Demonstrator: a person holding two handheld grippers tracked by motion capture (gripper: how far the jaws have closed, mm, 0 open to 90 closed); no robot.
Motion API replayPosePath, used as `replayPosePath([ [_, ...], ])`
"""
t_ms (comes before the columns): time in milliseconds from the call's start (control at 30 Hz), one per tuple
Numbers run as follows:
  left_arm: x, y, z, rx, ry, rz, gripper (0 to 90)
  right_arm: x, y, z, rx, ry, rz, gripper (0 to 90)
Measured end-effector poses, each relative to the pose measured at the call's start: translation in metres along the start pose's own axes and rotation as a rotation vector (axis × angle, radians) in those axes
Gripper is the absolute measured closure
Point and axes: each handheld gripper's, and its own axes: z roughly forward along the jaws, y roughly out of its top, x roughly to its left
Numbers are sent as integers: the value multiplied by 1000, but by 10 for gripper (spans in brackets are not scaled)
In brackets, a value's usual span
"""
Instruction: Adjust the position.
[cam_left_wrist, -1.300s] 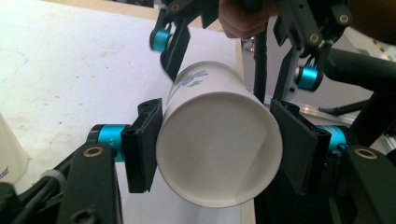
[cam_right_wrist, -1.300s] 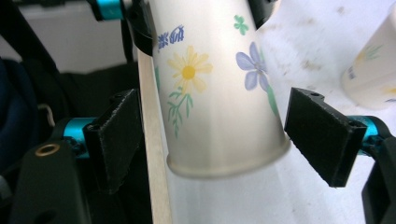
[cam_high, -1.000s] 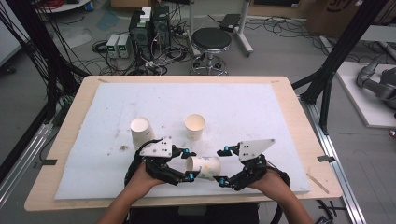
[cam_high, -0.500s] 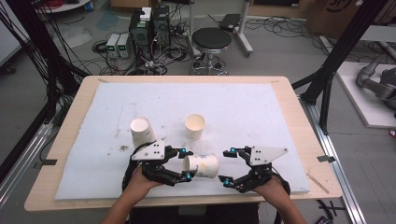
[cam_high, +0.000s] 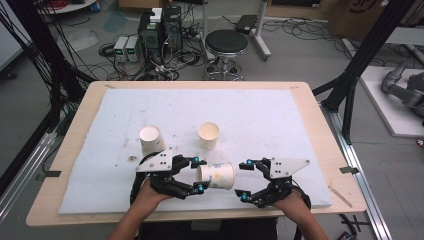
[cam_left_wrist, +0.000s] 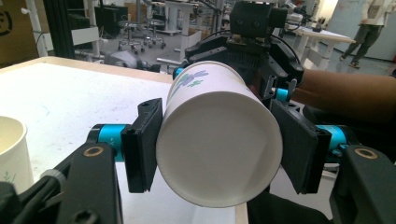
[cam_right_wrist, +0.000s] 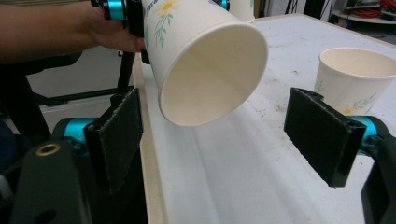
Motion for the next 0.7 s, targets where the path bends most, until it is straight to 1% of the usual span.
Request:
replayPosePath([
  [300, -2, 3, 0, -13, -22, 7, 372, 2, 1, 5, 3, 32, 0, 203],
  [400, -3, 3, 0, -16, -31, 6, 372, 2, 1, 8, 4, 42, -6, 203],
  [700, -4, 1, 6, -25, -70, -1, 372, 2, 1, 10, -21, 75, -1, 207],
])
